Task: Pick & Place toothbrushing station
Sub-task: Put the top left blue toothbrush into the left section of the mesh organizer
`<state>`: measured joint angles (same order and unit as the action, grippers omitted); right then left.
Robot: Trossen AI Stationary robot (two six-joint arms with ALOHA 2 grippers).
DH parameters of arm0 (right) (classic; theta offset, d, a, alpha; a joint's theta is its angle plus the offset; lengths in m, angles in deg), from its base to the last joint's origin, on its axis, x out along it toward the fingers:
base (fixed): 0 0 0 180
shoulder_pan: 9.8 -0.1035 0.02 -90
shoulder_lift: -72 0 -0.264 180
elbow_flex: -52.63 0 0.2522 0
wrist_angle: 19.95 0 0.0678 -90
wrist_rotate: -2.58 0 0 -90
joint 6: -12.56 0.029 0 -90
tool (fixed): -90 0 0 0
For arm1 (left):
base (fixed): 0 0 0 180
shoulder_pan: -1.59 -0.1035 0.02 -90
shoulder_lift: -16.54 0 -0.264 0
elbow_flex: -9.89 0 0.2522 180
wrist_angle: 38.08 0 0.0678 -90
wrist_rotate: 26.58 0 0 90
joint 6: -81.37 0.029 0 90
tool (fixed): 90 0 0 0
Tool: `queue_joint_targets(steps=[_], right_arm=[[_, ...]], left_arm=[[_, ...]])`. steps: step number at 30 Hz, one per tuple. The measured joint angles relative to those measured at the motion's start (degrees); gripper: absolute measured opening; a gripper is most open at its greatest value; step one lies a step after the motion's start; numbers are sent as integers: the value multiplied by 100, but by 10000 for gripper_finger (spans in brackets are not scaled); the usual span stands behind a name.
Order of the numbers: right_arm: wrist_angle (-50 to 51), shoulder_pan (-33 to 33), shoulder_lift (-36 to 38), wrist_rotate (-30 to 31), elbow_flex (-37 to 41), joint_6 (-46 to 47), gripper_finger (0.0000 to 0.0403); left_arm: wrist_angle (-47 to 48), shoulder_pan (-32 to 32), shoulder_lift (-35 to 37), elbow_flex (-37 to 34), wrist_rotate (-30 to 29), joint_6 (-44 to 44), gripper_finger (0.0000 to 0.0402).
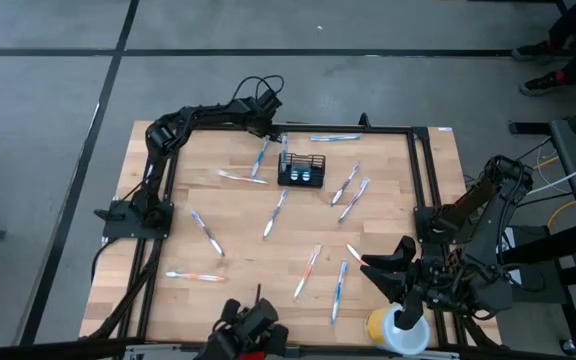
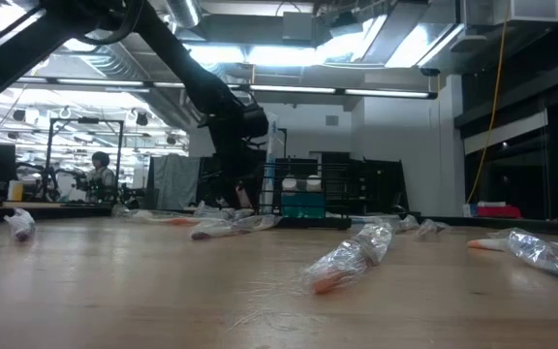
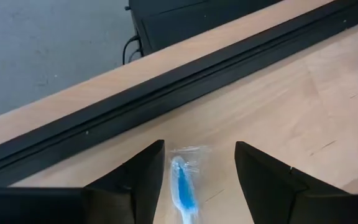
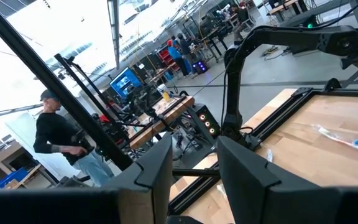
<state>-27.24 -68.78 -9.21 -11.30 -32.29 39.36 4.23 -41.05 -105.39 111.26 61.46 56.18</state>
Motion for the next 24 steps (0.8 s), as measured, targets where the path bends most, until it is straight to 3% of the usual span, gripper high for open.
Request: queue_joint_targets(steps=[7, 17, 24], right_arm=[[2, 0, 0, 0, 0, 83, 130], [0, 1, 0, -4, 0, 103, 130], [-52, 0, 0, -48, 0, 101, 130]], left_arm=[[12, -43, 2, 0, 18, -61, 153], [112, -34, 2, 0, -7, -13, 149], [172, -19, -162, 0, 35, -36, 122]])
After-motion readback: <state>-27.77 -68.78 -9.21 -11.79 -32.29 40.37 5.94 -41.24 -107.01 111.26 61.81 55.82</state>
